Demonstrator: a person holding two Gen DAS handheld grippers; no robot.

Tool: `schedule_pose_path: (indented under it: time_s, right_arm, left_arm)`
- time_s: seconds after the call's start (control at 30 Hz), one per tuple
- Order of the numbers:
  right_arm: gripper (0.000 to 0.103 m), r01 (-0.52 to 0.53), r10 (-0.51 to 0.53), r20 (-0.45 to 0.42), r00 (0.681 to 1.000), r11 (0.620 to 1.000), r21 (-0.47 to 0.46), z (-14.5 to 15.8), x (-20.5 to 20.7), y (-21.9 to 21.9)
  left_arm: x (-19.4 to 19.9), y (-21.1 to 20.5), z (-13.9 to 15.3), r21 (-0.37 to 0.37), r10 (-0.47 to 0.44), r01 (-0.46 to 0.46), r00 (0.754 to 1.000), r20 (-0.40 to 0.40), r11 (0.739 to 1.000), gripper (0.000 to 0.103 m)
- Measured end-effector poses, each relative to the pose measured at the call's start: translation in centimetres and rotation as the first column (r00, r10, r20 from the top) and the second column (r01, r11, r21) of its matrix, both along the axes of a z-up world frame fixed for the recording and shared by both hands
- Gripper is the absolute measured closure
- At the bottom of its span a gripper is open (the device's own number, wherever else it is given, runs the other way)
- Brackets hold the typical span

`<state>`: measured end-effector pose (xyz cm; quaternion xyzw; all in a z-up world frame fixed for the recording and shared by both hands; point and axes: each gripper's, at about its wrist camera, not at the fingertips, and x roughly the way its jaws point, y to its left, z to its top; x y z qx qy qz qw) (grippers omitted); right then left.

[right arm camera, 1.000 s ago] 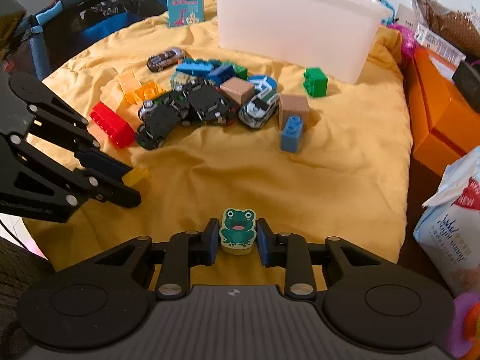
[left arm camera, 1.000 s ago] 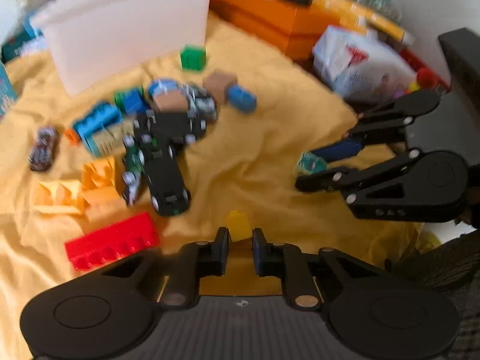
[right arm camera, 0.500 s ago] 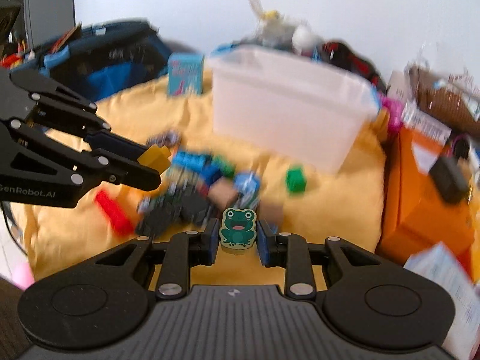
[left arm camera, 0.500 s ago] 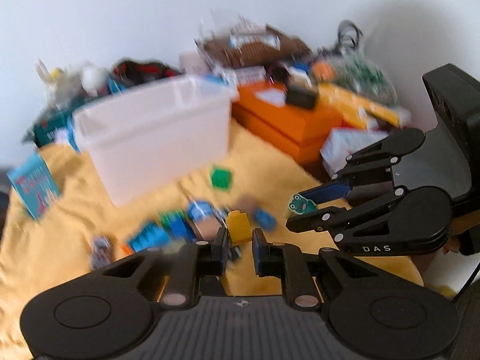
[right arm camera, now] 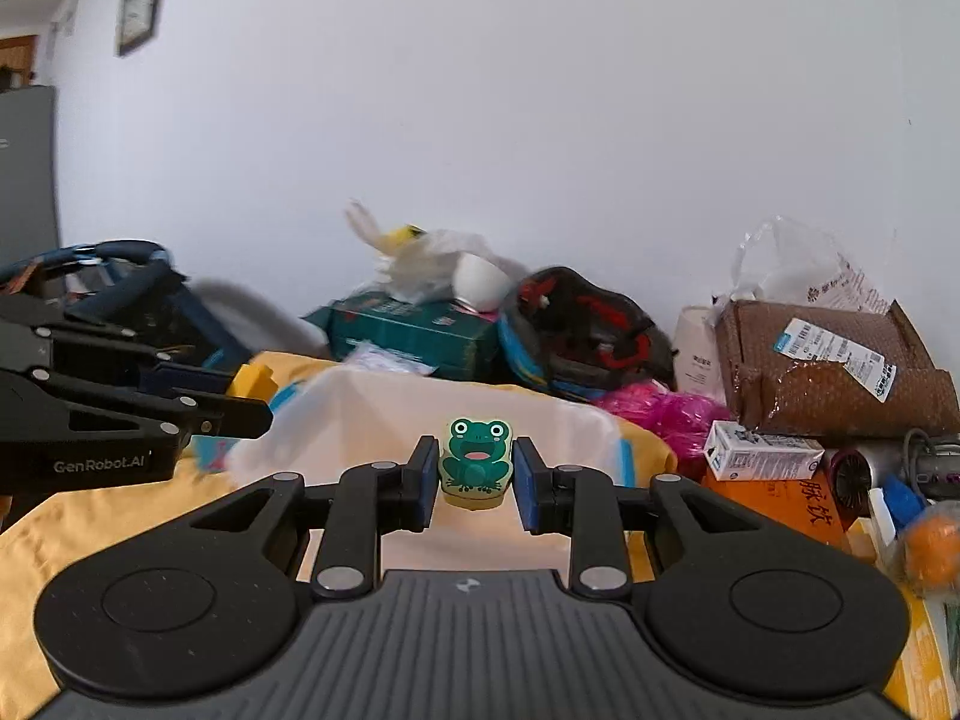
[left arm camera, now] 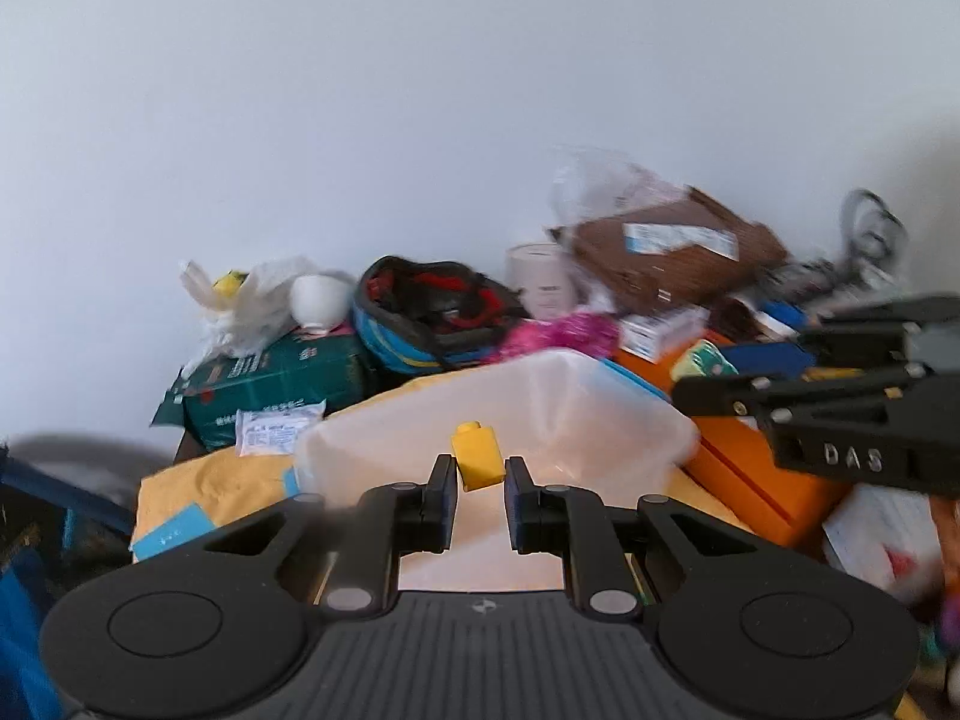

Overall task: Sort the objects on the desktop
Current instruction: 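Carry the frog tile and small yellow brick into the white bin and release both, then grasp the long yellow brick with the left tool while the right grasps the square orange brick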

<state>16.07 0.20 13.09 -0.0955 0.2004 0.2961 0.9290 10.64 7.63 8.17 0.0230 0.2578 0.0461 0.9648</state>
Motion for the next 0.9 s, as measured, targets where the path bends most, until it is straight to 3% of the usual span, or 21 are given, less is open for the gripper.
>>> schedule_pose_path:
  time_s: [0.23,0.3,0.43,0.53,0.9]
  right_arm:
    - [0.072,0.029,-0.030,-0.018,0.999,0.997,-0.068,-3.3,3.4,2.2]
    - [0.056,0.031,-0.034,-0.032,0.999,0.995,-0.092,-4.1,3.5,2.4]
    - [0.056,0.000,0.001,0.012,1.000,0.996,-0.085,-3.5,1.8,1.5]
    - [0.056,-0.021,0.023,0.018,1.000,0.996,-0.086,-3.1,0.7,1.0]
    - [0.056,-0.102,0.083,-0.162,0.983,0.989,-0.108,-6.6,-4.2,-1.6]
  left_arm:
    - [4.0,1.1,-2.6,0.007,0.048,-0.048,0.998,-0.034,0.999,0.081]
    - [4.5,1.7,-3.3,-0.031,0.052,-0.054,0.996,-0.067,0.998,0.076]
    - [2.5,1.3,-3.2,-0.007,0.022,-0.023,0.999,-0.050,1.000,0.063]
    - [0.9,1.1,-3.1,0.006,0.016,-0.016,0.998,-0.061,1.000,0.061]
    - [-6.9,-1.4,-6.1,-0.118,-0.080,0.063,0.986,-0.145,0.991,0.059]
